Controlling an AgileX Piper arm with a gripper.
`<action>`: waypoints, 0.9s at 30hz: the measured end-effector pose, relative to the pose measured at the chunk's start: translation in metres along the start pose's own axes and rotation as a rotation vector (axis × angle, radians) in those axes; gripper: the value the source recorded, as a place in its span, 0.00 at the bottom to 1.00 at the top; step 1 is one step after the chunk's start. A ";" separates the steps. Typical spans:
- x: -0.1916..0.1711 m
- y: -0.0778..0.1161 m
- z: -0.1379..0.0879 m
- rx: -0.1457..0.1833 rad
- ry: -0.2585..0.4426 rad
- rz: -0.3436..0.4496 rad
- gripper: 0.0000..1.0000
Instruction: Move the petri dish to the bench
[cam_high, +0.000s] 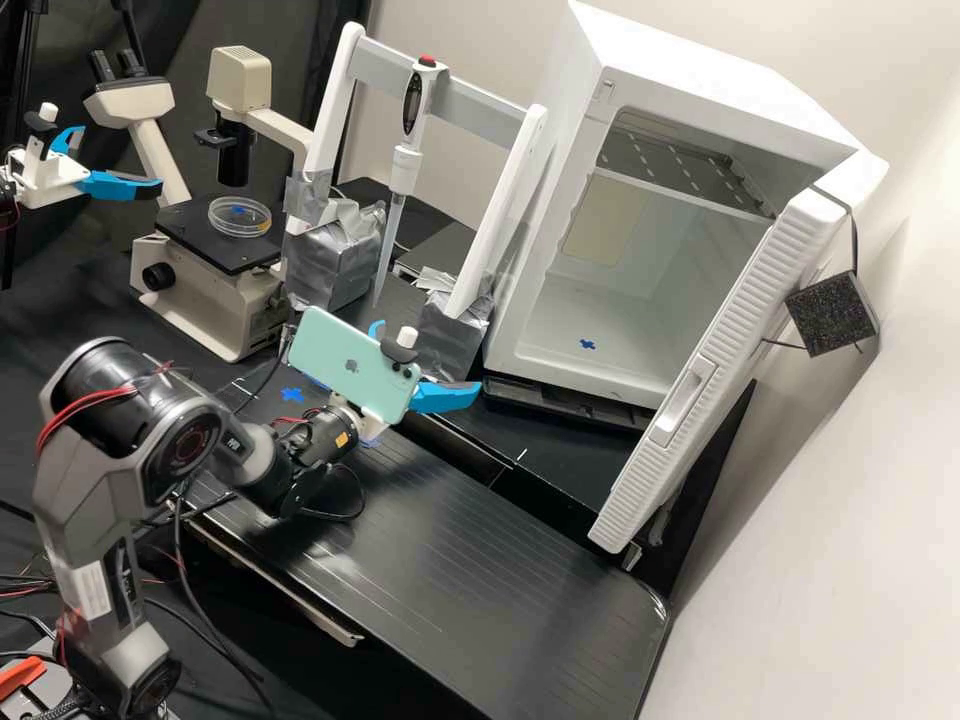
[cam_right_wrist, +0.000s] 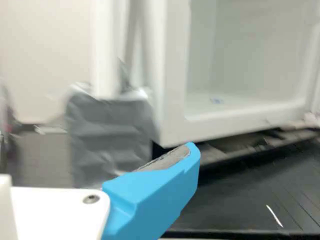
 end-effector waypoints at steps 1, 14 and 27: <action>-0.008 -0.001 -0.005 0.004 0.025 0.003 1.00; -0.078 -0.048 -0.116 -0.104 0.567 -0.189 1.00; -0.047 -0.084 -0.187 -0.175 0.656 -0.329 1.00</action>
